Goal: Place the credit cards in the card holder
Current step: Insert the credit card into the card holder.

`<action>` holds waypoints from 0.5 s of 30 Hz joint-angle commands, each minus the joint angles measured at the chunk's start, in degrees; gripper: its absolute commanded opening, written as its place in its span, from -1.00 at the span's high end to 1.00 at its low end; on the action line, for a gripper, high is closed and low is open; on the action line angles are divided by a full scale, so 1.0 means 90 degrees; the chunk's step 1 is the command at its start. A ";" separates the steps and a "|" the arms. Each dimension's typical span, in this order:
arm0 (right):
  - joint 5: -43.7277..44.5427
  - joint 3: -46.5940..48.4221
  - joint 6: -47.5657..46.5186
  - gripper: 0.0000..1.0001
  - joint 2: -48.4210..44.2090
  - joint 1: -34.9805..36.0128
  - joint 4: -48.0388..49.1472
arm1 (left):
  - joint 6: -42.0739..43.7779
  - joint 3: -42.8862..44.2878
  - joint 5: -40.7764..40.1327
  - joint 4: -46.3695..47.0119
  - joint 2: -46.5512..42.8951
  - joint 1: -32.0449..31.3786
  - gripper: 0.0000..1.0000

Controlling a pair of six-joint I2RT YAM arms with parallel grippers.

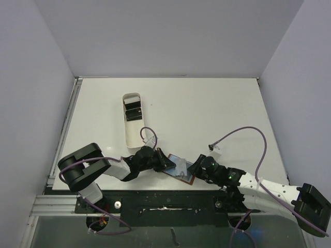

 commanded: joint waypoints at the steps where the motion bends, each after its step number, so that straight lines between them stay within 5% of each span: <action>1: 0.0365 0.0010 0.0375 0.56 -0.0131 0.0051 -0.0618 | 0.0148 0.0158 0.0165 0.0389 -0.0023 -0.0020 1.00; 7: 0.0707 0.0313 -0.0089 0.53 0.0311 -0.0038 -0.0759 | 0.0605 0.0537 0.0480 -0.0409 0.0000 0.0111 1.00; 15: 0.0270 0.0259 -0.1505 0.55 0.0831 -0.1075 0.0378 | 0.1052 0.0992 0.0710 -0.1047 0.0149 0.0391 1.00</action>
